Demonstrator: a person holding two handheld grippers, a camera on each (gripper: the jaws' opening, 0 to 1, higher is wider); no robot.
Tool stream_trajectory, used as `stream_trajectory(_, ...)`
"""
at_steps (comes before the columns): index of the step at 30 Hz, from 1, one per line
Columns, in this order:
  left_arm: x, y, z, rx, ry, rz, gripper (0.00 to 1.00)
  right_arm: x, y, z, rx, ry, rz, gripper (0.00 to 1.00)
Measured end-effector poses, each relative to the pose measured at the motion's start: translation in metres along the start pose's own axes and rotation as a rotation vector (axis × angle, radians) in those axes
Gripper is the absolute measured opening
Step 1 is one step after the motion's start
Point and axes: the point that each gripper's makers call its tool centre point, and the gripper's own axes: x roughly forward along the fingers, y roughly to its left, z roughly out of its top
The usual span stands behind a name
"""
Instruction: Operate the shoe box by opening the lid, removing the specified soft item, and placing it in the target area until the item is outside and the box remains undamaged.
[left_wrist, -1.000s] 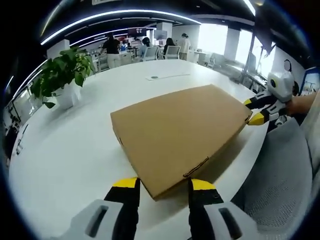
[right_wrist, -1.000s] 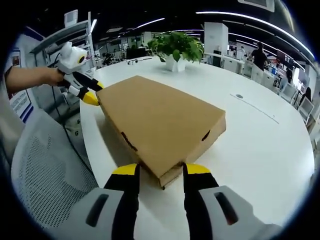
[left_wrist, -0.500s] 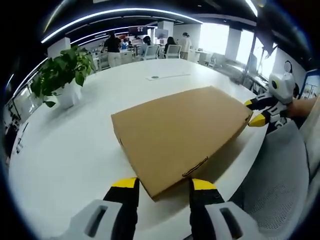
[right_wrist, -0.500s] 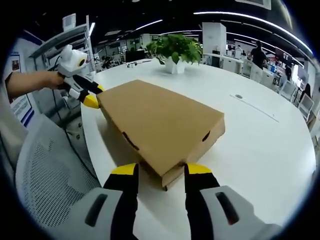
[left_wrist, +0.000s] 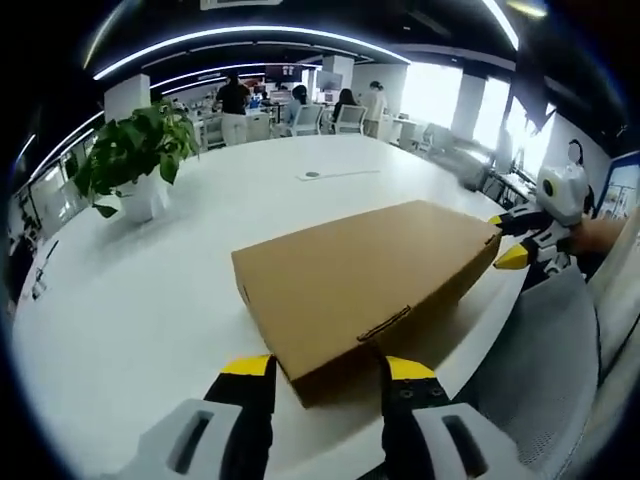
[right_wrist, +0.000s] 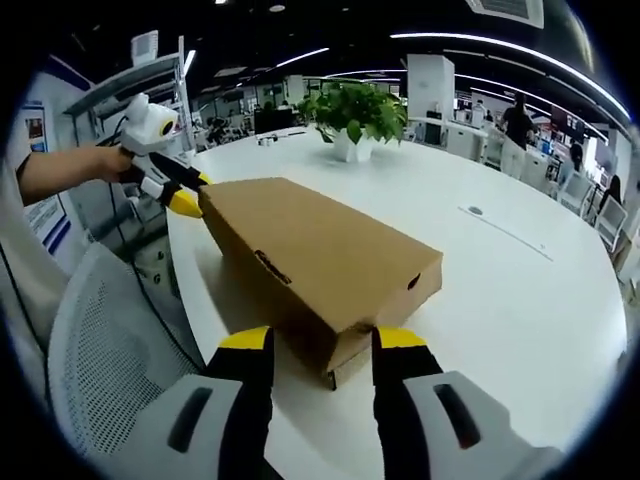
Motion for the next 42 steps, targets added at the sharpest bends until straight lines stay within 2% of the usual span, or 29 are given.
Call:
stream_trajectory(10, -0.013, -0.004, 0.021, -0.016, -0.055, -0.018, 0.44, -0.008, -0.004, 0.018, -0.020, -0.032, -0.016, 0.36)
stream_trajectory(15, -0.021, -0.007, 0.039, -0.002, -0.081, -0.024, 0.48, -0.012, -0.008, 0.032, -0.019, -0.066, -0.030, 0.36)
stream_trajectory(29, -0.024, 0.010, 0.071, 0.046, -0.151, 0.001, 0.47, -0.017, -0.022, 0.065, -0.049, -0.116, -0.057, 0.37)
stream_trajectory(35, -0.021, 0.030, 0.087, 0.095, -0.181, 0.067, 0.36, -0.016, -0.033, 0.080, -0.065, -0.131, -0.070, 0.37)
stream_trajectory(42, -0.017, 0.047, 0.101, 0.118, -0.205, 0.113, 0.27, -0.013, -0.045, 0.094, -0.092, -0.132, -0.083, 0.36)
